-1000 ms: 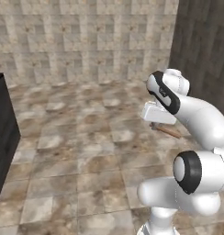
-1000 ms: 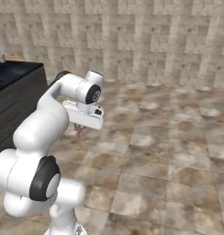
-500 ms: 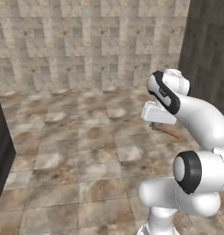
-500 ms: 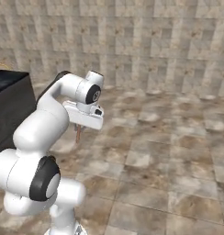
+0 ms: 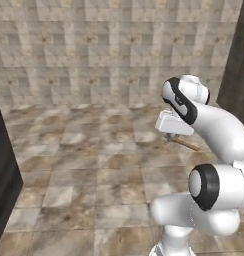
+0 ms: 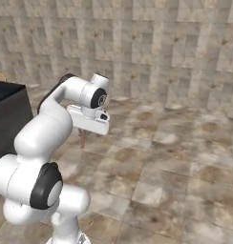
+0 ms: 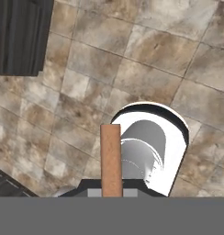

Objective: Take a straw from the drawer in front and place it inside the glass cup on the dining counter.

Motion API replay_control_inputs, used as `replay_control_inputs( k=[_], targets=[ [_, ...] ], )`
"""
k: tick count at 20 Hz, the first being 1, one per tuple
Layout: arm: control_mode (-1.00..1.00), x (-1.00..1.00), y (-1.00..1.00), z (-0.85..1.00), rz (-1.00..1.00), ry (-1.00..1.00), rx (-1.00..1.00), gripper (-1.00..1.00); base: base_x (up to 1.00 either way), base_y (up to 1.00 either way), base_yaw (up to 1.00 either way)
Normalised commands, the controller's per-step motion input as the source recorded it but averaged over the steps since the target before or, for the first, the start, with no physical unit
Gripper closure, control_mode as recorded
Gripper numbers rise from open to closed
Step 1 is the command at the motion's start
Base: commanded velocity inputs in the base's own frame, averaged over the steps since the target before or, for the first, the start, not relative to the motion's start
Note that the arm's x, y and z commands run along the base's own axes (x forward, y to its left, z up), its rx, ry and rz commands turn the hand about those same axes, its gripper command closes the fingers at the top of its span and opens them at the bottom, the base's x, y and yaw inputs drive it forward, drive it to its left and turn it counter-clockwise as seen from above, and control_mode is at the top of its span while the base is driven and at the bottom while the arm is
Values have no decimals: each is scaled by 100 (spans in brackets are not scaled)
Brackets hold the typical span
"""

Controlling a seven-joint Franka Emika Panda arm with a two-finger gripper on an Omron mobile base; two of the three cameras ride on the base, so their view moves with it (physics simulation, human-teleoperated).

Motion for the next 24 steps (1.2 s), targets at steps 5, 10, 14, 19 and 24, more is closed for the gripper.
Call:
replay_control_inputs(
  k=[5, 10, 14, 19, 24],
  targets=[
    [100, 0, 0, 0, 0, 0, 0, 100, 100, -17, 31],
    [100, 0, 0, 0, 0, 0, 0, 100, 100, -23, 33],
    [100, 0, 0, 0, 0, 0, 0, 100, 100, -27, 36],
    [100, 0, 0, 0, 0, 0, 0, 100, 100, -31, 38],
    [100, 0, 0, 0, 0, 0, 0, 100, 100, -31, 42]
  ],
)
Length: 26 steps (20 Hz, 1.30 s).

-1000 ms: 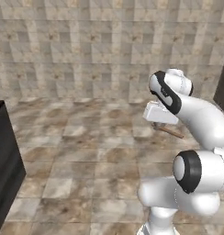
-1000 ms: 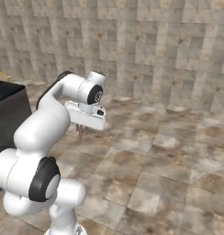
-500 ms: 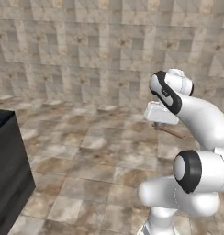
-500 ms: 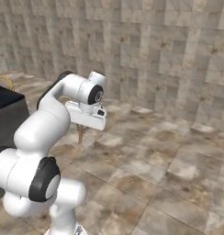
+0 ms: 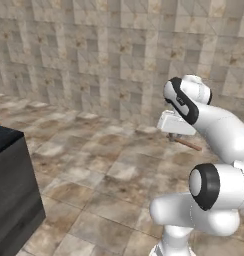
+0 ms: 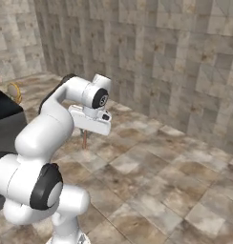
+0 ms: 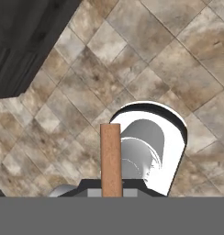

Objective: Take a straw from the drawer in front and place it inside the glass cup on the dining counter.

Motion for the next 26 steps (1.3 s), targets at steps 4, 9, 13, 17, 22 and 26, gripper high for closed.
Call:
replay_control_inputs(
  k=[4, 9, 13, 17, 22, 26],
  targets=[
    [100, 0, 0, 0, 0, 0, 0, 100, 100, -28, 46],
    [100, 0, 0, 0, 0, 0, 0, 100, 100, -28, 48],
    [100, 0, 0, 0, 0, 0, 0, 100, 100, -26, 49],
    [100, 0, 0, 0, 0, 0, 0, 100, 100, -31, 49],
    [100, 0, 0, 0, 0, 0, 0, 100, 100, -41, 45],
    [100, 0, 0, 0, 0, 0, 0, 100, 100, -58, 37]
  ],
)
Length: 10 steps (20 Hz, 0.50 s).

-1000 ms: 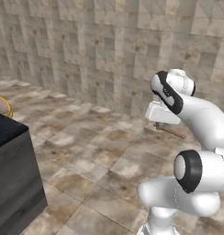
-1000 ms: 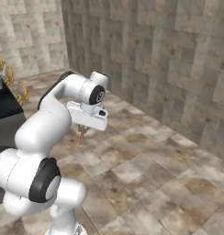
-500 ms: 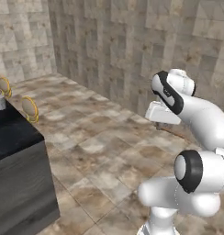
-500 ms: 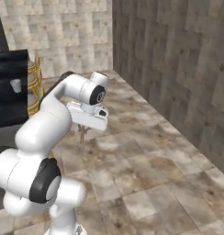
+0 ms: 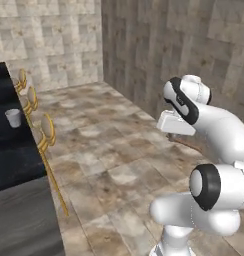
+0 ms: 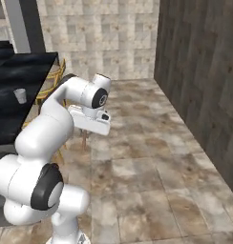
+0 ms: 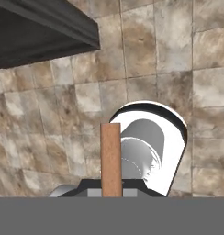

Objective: Take a straw from the drawer in front and place it inside the glass cup on the dining counter.

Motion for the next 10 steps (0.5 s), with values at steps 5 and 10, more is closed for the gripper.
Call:
replay_control_inputs(
  k=[5, 10],
  targets=[
    [100, 0, 0, 0, 0, 0, 0, 100, 100, -75, 31],
    [100, 0, 0, 0, 0, 0, 0, 100, 100, -74, 32]
  ],
)
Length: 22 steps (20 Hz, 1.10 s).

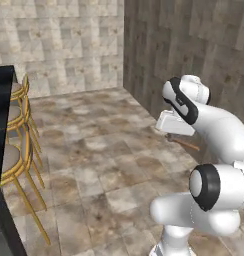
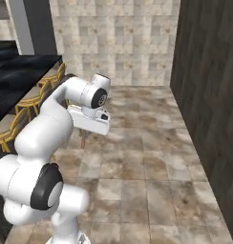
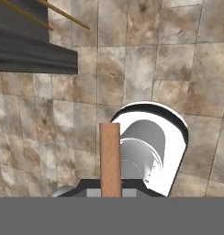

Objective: Take a straw from the drawer in front and place it inside the glass cup on the dining counter.

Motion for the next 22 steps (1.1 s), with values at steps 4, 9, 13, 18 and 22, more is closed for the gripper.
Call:
replay_control_inputs(
  k=[4, 9, 13, 18, 22],
  targets=[
    [100, 0, 0, 0, 0, 0, 0, 100, 100, -53, 47],
    [100, 0, 0, 0, 0, 0, 0, 100, 100, -43, 54],
    [100, 0, 0, 0, 0, 0, 0, 100, 100, -43, 55],
    [100, 0, 0, 0, 0, 0, 0, 100, 97, -45, 54],
    [100, 0, 0, 0, 0, 0, 0, 100, 86, -46, 55]
  ],
)
